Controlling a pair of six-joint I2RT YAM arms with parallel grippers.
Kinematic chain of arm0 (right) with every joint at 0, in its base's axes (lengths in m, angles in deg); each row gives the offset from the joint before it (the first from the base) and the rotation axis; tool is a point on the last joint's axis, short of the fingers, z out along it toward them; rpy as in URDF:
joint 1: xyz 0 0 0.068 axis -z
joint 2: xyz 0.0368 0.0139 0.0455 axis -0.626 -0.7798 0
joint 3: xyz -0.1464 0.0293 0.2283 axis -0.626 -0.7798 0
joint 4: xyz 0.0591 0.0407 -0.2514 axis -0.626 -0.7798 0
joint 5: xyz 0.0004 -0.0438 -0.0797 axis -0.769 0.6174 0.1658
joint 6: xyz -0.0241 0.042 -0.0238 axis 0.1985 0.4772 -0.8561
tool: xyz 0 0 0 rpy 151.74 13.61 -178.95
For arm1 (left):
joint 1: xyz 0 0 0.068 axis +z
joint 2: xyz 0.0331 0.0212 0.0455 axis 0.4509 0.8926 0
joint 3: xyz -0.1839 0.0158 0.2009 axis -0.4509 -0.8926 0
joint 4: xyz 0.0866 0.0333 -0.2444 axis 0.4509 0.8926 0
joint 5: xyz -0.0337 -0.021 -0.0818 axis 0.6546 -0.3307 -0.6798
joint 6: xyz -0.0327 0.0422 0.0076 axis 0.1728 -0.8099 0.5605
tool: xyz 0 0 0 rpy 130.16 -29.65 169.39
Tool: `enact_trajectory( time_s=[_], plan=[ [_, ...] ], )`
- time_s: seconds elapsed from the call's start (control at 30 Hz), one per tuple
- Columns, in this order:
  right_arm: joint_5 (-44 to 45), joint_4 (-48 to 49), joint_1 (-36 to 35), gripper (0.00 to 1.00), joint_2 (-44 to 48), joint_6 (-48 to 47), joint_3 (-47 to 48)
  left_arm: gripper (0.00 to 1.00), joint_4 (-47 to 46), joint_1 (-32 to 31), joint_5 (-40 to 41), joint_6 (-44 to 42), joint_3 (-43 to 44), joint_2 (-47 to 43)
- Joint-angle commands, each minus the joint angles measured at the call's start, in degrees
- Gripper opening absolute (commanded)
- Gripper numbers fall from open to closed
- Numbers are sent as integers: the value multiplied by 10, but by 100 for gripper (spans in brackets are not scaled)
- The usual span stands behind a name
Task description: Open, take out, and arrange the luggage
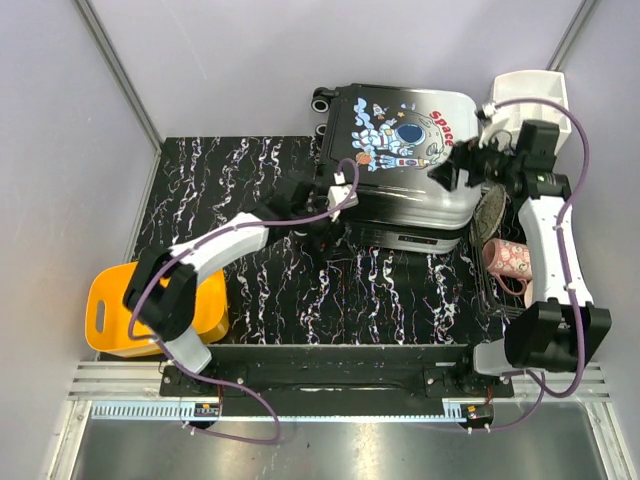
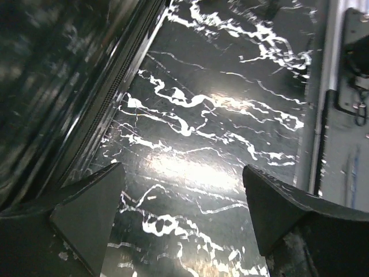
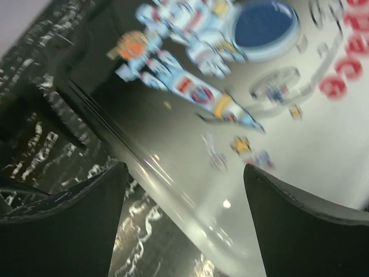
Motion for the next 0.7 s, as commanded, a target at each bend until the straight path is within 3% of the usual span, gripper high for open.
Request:
enact_trajectory(
  time_s=[0.0, 0.13, 0.2, 0.23, 0.27, 0.37, 0.47, 0.67],
  plan=[
    [7, -63, 64, 90, 22, -66, -41, 89, 135, 51, -113, -98, 56, -126],
    [33, -32, 80, 85, -14, 26, -22, 92, 106, 165, -83, -33, 57, -187],
    [41, -18, 80, 86, -28, 45, -6, 97, 154, 178, -51, -123, 93, -173],
    [48, -9, 80, 86, -43, 66, 9, 97, 230, 186, -44, -172, 146, -159],
    [55, -5, 80, 86, -51, 77, 18, 98, 265, 190, -38, -253, 173, -144],
    [82, -6, 82, 88, -86, 133, 53, 98, 381, 213, -50, -386, 259, -75],
    [97, -6, 83, 89, -104, 167, 68, 99, 439, 214, -43, -468, 306, -18],
    [118, -8, 84, 91, -128, 198, 89, 99, 441, 202, -34, -512, 368, 70]
  ],
)
